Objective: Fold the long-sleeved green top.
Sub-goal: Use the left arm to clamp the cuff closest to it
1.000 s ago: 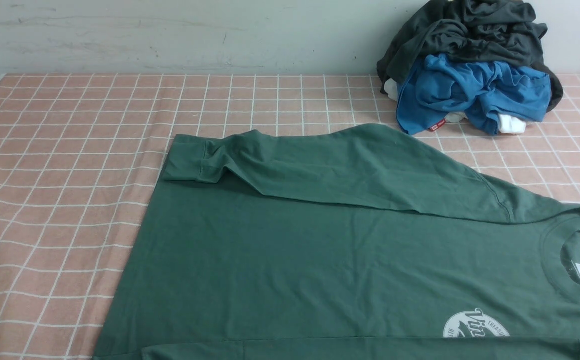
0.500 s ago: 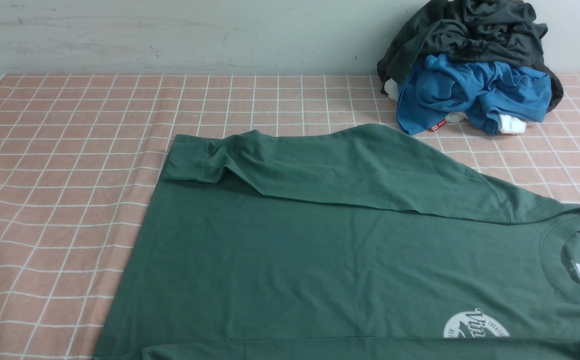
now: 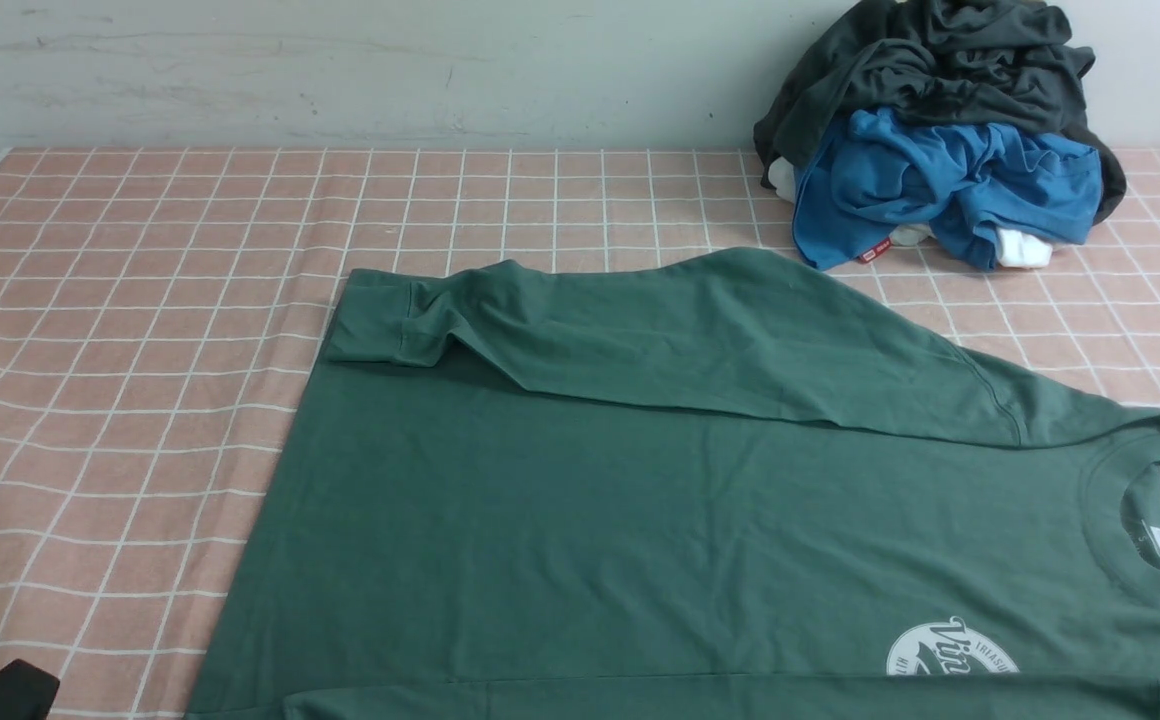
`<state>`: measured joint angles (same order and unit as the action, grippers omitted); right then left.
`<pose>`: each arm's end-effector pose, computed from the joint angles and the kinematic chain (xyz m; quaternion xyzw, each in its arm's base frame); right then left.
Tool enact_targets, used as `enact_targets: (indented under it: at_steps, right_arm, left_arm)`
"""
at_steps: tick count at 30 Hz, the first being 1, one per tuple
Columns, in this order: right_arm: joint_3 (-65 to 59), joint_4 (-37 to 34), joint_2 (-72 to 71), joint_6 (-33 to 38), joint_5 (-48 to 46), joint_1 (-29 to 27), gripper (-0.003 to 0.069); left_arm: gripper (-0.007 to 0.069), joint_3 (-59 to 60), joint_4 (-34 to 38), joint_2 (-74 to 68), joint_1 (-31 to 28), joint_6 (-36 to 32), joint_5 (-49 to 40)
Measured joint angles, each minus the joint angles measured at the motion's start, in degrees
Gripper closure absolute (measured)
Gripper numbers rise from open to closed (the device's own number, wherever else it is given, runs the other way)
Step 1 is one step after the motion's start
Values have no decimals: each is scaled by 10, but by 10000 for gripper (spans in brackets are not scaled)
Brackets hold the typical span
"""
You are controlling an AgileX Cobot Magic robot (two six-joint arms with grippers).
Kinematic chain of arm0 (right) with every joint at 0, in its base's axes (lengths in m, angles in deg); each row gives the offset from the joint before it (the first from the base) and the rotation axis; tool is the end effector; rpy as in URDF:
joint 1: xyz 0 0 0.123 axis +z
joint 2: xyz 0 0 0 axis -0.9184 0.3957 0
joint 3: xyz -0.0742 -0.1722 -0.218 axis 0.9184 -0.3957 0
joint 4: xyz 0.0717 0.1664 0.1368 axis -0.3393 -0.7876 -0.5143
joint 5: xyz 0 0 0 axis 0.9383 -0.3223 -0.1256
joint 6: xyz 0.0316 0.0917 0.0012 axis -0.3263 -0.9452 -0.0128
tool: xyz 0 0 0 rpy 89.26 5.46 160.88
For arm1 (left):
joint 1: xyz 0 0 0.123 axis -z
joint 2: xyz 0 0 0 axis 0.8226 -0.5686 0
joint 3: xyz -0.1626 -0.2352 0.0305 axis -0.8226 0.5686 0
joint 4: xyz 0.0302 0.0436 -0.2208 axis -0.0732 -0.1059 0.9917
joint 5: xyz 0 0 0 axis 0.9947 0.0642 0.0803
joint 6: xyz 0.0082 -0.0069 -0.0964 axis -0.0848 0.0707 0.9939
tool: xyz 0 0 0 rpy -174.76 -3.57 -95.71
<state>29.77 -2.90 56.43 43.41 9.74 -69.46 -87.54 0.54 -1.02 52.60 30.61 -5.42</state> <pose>0.0312 0.0053 0.1728 0.3011 0.7399 0.2401 0.5515 0.0336 -0.0149 0.1843 -0.3426 0.6736 -0.3669 0.5425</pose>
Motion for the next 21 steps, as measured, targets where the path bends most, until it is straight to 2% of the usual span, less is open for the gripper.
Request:
enact_targets:
  at_steps: [2, 5, 11, 14, 16, 19, 20, 21]
  right_arm:
    - [-1, -89, 0, -53, 0, 0, 673]
    - [-1, -172, 0, -98, 1, 0, 673]
    - [-1, -162, 0, -80, 4, 0, 673]
    - [-1, -160, 0, -67, 4, 0, 673]
    - [0, -153, 0, -15, 7, 0, 673]
    - [15, -139, 0, 67, 8, 0, 673]
    - [47, -124, 0, 141, 8, 0, 673]
    - [60, -121, 3, 171, 10, 0, 673]
  left_arm:
    - [627, 0, 21, 0, 0, 1, 5]
    - [627, 0, 29, 0, 0, -5, 8]
    - [627, -4, 33, 0, 0, -21, 8]
    - [627, -29, 20, 0, 0, -86, 5]
    - [627, -73, -16, 0, 0, -185, -8]
    - [627, -106, -42, -12, 0, -247, -41]
    - [627, -133, -64, -46, 0, -285, -77]
    - [627, -147, -76, -61, 0, -293, -96]
